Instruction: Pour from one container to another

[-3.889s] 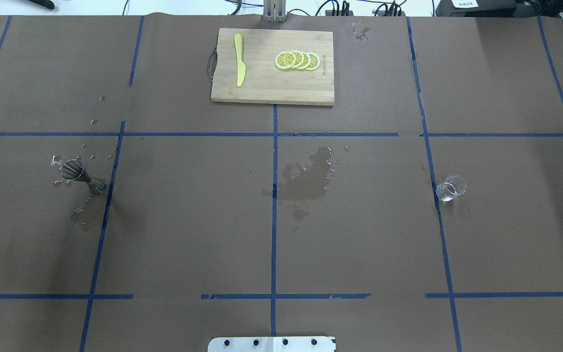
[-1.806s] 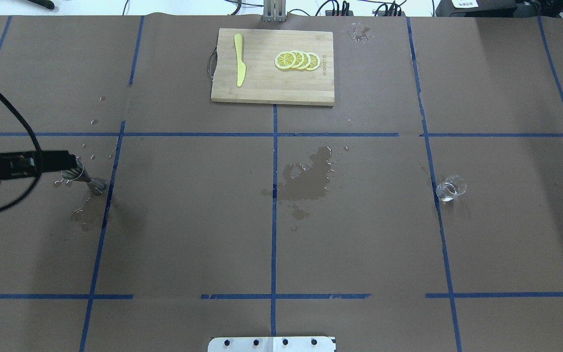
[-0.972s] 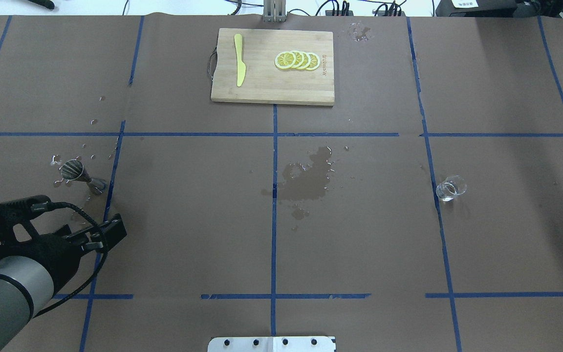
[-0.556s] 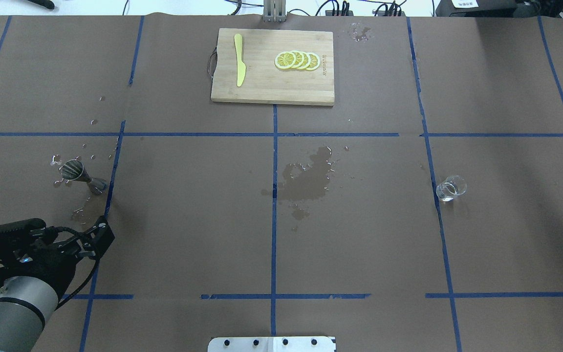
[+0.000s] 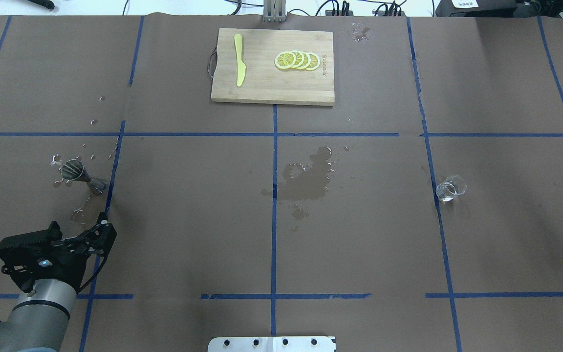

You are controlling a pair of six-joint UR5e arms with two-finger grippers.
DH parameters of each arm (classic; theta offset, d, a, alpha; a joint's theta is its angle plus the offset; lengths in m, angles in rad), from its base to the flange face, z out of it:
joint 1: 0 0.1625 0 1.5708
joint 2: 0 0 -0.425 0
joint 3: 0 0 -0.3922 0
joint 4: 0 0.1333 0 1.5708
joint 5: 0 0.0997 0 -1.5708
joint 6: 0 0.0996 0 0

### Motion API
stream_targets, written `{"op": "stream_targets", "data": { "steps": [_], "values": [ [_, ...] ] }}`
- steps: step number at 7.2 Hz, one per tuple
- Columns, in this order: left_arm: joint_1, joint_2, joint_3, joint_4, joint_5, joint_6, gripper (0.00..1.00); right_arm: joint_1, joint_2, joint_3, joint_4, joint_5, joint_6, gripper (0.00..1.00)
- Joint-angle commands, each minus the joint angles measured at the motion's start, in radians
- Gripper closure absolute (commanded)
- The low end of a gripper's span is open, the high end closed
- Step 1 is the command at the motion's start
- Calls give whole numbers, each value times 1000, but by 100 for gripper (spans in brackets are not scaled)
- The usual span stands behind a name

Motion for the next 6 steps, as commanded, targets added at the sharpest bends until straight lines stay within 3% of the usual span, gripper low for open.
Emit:
{"op": "stream_targets", "data": {
  "steps": [1, 4, 6],
  "values": [
    [-5, -48, 127, 1, 14, -66, 0, -80, 0, 76, -1, -22, 116, 0],
    [-94, -71, 226, -2, 35, -82, 0, -165, 0, 142, -1, -88, 227, 0],
    [-183, -198, 337, -4, 44, -84, 0, -202, -3, 174, -1, -133, 259, 0]
  ]
}}
